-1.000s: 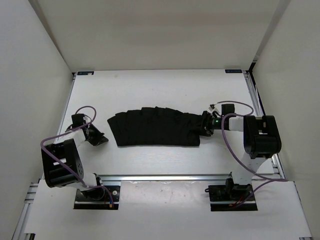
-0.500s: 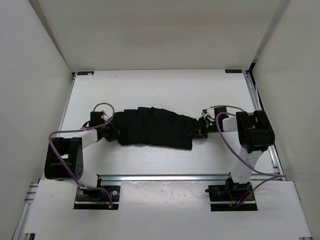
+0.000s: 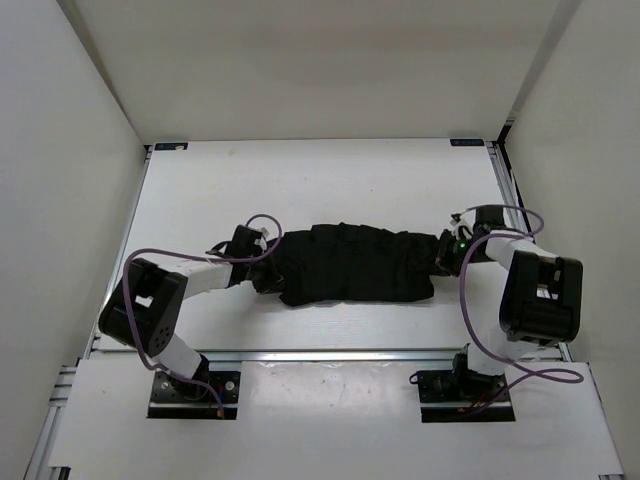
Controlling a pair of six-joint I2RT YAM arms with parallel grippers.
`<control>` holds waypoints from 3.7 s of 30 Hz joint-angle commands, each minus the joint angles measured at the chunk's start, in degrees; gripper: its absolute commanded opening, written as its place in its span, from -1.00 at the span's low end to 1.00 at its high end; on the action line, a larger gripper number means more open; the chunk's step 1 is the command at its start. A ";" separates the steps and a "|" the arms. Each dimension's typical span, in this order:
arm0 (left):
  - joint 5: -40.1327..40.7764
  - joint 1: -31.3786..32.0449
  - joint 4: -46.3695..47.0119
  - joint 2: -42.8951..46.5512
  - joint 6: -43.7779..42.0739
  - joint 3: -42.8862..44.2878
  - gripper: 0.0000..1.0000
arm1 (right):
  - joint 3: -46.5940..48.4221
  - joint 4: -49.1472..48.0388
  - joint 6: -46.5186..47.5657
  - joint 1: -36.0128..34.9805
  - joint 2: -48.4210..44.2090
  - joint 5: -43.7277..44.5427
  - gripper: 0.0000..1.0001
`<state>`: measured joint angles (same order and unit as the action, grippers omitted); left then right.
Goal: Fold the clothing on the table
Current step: Fold the skirt
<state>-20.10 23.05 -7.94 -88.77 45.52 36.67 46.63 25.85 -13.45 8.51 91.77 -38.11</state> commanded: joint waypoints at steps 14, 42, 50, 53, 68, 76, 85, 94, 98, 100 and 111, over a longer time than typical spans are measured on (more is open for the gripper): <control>-0.29 2.35 -1.46 -2.28 0.98 2.19 -0.78 | 23.94 0.36 -9.39 -25.56 1.74 -7.41 -1.00; 0.50 -5.29 -1.72 0.97 -0.08 0.43 -0.78 | 50.13 -9.93 -20.55 -45.77 34.35 -22.36 -1.00; 0.58 -6.70 -2.86 0.62 -1.04 -0.01 -0.78 | 50.41 -15.02 -24.60 -47.45 37.52 -25.08 -1.00; 1.55 -7.31 -3.74 0.71 -2.27 0.25 -0.78 | 50.49 -19.41 -28.02 -47.27 39.62 -27.53 -1.00; 0.59 -14.78 -6.37 5.45 -4.11 -1.42 -0.77 | 33.27 -69.83 -62.70 -40.69 25.15 -37.57 0.13; 9.03 -17.51 -17.63 14.66 -9.83 2.44 -0.80 | 34.22 -18.26 -23.42 -30.94 15.89 -25.28 -0.90; -21.54 -15.06 10.58 17.59 8.58 3.07 -1.00 | 37.75 -0.62 -10.89 -27.76 16.51 -18.93 -1.00; -10.50 -12.49 13.32 8.34 9.25 -6.32 -1.00 | 34.67 -1.15 -11.42 -27.85 13.01 -19.11 -1.00; -5.32 -15.14 5.51 12.21 3.37 -9.77 -1.00 | 32.21 -2.03 -12.04 -26.62 10.81 -18.59 -1.00; -3.29 -14.70 4.43 12.31 2.56 -11.34 -1.00 | 31.16 -2.55 -12.21 -26.09 10.01 -18.84 -1.00; -7.22 -18.20 11.20 10.18 2.03 -8.20 -0.96 | 28.25 -3.78 -12.91 -22.50 3.08 -19.46 -0.88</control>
<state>-25.32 7.38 1.74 -80.44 49.01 25.08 75.55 23.83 -26.57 -16.14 99.55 -56.55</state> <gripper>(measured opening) 0.129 0.053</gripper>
